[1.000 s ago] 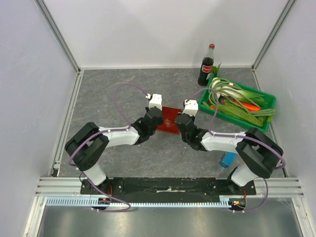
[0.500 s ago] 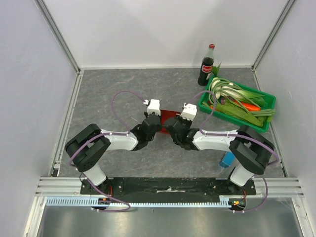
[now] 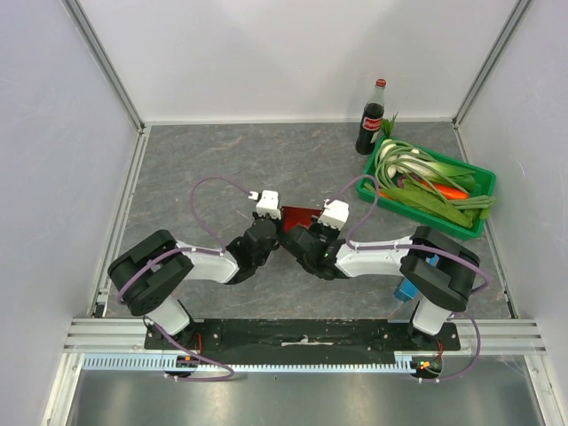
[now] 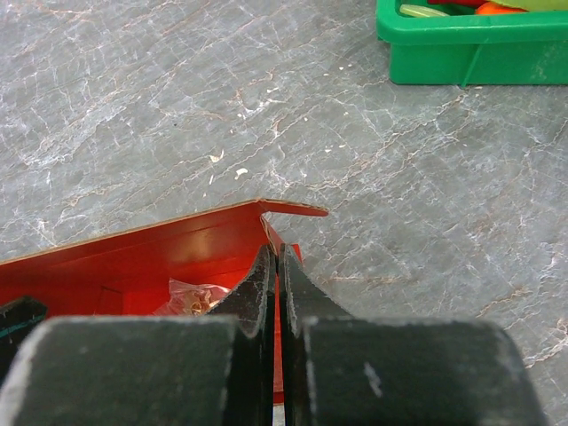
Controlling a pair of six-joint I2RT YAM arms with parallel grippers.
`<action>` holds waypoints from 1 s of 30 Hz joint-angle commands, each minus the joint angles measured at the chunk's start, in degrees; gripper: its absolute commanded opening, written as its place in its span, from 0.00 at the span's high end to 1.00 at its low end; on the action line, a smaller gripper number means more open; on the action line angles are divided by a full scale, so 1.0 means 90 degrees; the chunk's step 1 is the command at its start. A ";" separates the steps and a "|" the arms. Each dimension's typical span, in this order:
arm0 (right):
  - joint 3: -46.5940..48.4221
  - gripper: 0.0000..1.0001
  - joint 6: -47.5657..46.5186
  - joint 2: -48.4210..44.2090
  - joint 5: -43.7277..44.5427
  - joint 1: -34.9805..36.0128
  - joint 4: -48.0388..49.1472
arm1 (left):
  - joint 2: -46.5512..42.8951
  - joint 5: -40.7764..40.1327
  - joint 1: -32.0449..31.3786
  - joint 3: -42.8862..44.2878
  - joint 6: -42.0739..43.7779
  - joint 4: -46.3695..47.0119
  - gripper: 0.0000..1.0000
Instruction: Fold the paper box
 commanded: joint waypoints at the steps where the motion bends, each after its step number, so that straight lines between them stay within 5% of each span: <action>1: -0.0217 1.00 0.0115 0.0249 0.0630 0.0041 -0.0109 | -0.0013 -0.0359 -0.0026 -0.0310 -0.0127 0.0191 0.98; 30: -0.1213 1.00 0.1305 0.0337 0.0894 0.0549 -0.0274 | 0.0699 -0.1920 -0.1177 -0.0789 -0.0771 0.0797 0.98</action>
